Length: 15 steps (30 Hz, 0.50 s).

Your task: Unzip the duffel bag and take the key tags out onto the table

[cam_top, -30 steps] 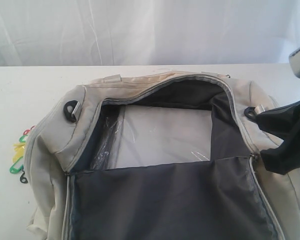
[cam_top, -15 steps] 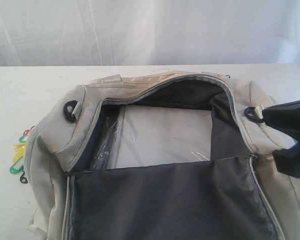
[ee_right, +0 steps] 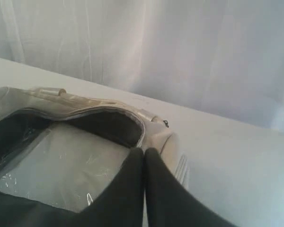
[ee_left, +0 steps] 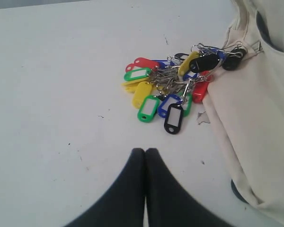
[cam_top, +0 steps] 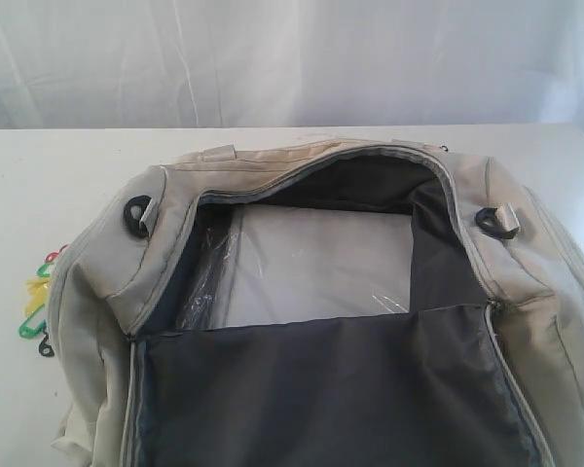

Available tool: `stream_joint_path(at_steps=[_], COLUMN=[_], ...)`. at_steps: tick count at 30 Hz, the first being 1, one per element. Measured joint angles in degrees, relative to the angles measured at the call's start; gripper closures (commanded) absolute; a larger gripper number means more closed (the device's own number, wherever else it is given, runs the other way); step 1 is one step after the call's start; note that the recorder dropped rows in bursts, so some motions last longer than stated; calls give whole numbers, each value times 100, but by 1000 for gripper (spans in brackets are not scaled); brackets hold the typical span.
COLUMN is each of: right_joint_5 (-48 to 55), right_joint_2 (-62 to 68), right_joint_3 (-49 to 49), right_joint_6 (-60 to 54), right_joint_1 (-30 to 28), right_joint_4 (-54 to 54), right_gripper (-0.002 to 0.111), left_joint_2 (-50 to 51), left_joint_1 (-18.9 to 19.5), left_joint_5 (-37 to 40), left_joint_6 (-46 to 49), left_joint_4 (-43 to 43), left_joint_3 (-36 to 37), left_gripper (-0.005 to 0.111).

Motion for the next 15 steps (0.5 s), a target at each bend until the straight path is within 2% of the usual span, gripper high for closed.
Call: stream_joint_path(at_steps=[8, 15], right_joint_5=[-41, -78], right_joint_2=[-220, -1088], right_joint_3=[127, 1070], right_joint_6=[0, 36], right_joint_1=[-33, -33], right_joint_4=[0, 0], right_gripper=[108, 108], left_joint_2=[0, 0], left_joint_1=[0, 0], left_joint_5=[0, 0], left_joint_6=[0, 0], left_joint_4=[0, 0], left_joint_3=[0, 0], left_gripper=[107, 107])
